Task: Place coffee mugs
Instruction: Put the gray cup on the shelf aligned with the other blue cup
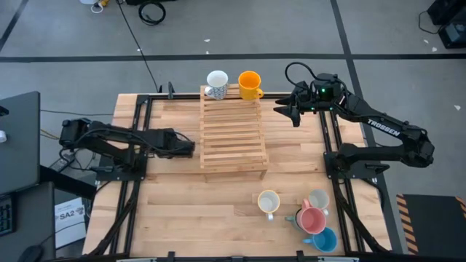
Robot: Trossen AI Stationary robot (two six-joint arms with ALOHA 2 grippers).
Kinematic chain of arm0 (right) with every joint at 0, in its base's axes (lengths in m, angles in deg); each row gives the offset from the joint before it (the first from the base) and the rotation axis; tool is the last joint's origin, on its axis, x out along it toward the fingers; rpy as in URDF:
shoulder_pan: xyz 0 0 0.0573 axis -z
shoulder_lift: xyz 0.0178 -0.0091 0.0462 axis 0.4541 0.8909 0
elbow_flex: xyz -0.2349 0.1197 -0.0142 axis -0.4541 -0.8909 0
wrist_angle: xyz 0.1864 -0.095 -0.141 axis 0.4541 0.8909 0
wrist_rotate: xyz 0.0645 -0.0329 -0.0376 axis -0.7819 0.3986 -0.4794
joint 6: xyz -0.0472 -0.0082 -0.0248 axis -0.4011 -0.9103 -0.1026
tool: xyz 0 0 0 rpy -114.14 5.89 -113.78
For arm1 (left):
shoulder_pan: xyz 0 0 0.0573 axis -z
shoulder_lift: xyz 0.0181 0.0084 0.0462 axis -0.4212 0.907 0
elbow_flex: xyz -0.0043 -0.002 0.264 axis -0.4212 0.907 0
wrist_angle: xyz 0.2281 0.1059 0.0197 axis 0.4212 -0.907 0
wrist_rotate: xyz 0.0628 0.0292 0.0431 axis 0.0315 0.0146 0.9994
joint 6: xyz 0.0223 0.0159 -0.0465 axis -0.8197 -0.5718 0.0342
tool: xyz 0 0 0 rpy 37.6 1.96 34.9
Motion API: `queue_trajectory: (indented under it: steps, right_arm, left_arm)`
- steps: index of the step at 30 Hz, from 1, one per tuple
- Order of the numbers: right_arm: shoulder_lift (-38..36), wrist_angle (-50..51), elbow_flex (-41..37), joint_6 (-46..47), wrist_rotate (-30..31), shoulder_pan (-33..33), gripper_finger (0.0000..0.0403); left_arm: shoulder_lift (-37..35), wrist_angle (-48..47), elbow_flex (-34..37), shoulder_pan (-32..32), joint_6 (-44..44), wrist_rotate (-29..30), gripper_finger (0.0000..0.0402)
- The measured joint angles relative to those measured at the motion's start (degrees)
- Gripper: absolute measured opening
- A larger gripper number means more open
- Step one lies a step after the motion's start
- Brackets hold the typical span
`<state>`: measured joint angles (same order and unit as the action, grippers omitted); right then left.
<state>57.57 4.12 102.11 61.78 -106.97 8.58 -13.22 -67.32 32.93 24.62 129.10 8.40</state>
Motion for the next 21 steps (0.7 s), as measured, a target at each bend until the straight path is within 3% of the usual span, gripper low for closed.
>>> queue_trajectory:
  steps: [8,21]
  right_arm:
    - [0.0,0.0,0.0,0.0,0.0,0.0,0.0197]
    - [0.0,0.0,0.0,-1.3,0.0,0.0,0.0197]
  left_arm:
    - [0.0,-9.2,0.0,3.3,-4.2,1.0,0.0141]
    - [0.0,-8.9,0.0,4.1,-11.6,5.1,0.0141]
